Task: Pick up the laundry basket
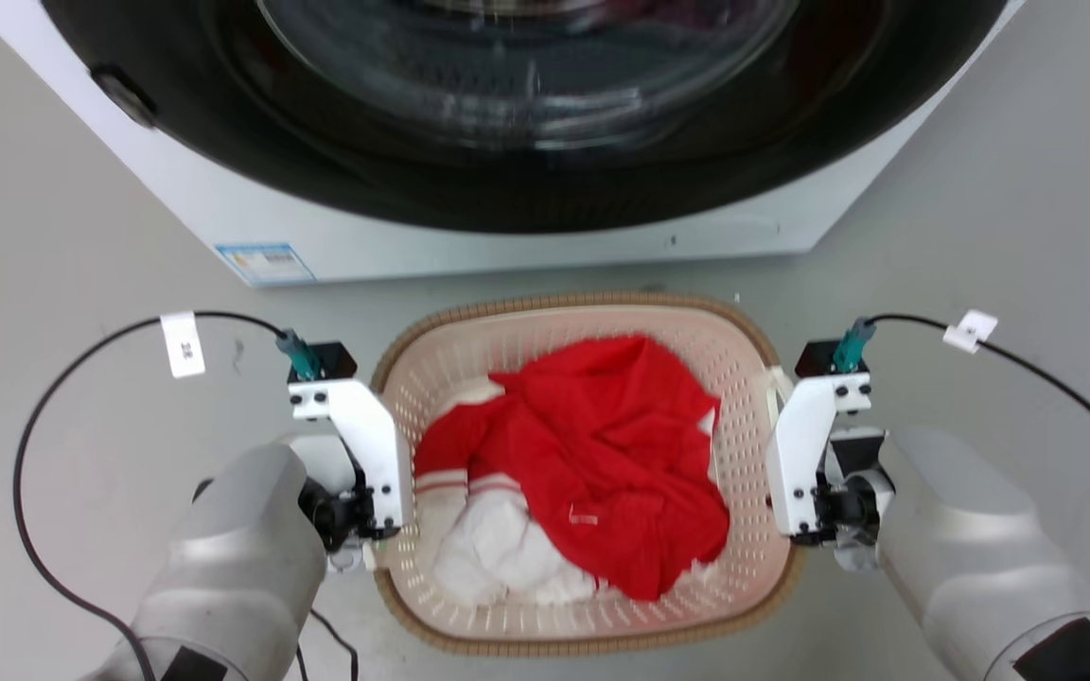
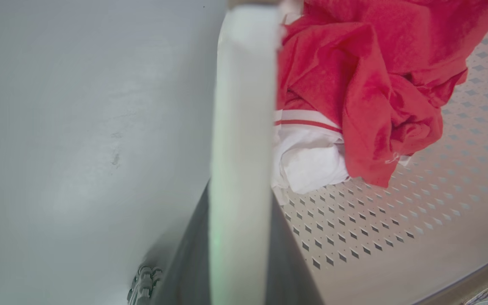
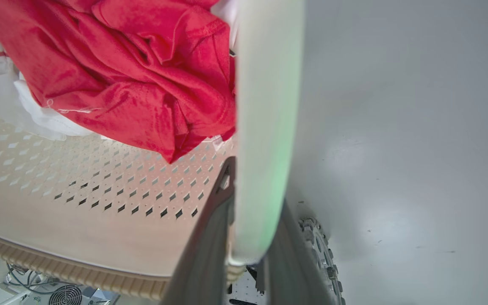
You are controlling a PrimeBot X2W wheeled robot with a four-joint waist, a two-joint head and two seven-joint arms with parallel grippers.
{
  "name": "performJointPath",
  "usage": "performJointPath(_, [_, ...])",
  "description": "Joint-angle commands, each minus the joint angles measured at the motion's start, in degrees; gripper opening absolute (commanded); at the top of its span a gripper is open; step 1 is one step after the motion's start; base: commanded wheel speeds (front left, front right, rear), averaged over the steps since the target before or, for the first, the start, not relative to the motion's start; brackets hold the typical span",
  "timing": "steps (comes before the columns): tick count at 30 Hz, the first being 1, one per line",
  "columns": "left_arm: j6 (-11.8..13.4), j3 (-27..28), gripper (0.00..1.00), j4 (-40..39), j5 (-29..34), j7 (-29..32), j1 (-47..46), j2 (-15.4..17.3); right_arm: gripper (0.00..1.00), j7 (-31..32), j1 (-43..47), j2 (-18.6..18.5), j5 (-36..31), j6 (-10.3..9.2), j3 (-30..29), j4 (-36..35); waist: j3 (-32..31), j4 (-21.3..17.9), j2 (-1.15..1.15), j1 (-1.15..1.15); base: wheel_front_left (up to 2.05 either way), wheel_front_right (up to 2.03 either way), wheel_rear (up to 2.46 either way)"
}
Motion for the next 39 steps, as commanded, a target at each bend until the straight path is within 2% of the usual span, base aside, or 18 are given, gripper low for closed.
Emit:
performJointPath(1, [-0.12, -0.33, 0.0, -0.29, -0.6, 0.63, 0.78, -0.33, 0.0, 1.65, 1.46, 0.02, 0.31, 0.02, -0.14, 0.05, -3.6, 0.19, 0.0, 0.0, 0.0, 0.0, 0.0])
performJointPath(8, [-0.12, -0.98, 0.0, -0.05, -2.59, 4.96, 3.58, -0.67, 0.0, 8.59, 4.68, 0.14, 1.37, 0.02, -1.19, 0.09, -9.53, 0.03, 0.0, 0.0, 0.0, 0.0, 0.0])
performJointPath(23, [-0.18, -1.9, 0.0, 0.5, -6.1, 11.57, 10.19, -1.46, 0.0, 16.46, 10.9, 0.11, -0.41, 0.02, -2.45, 0.09, -21.57, -0.03, 0.0, 0.0, 0.0, 0.0, 0.0])
performJointPath(39, [-0.18, -2.55, 0.0, 0.36, -7.44, 13.17, 10.73, -1.2, 0.0, 19.59, 9.44, 0.2, -2.77, 0.02, -3.76, 0.11, -25.13, 0.47, 0.0, 0.0, 0.0, 0.0, 0.0])
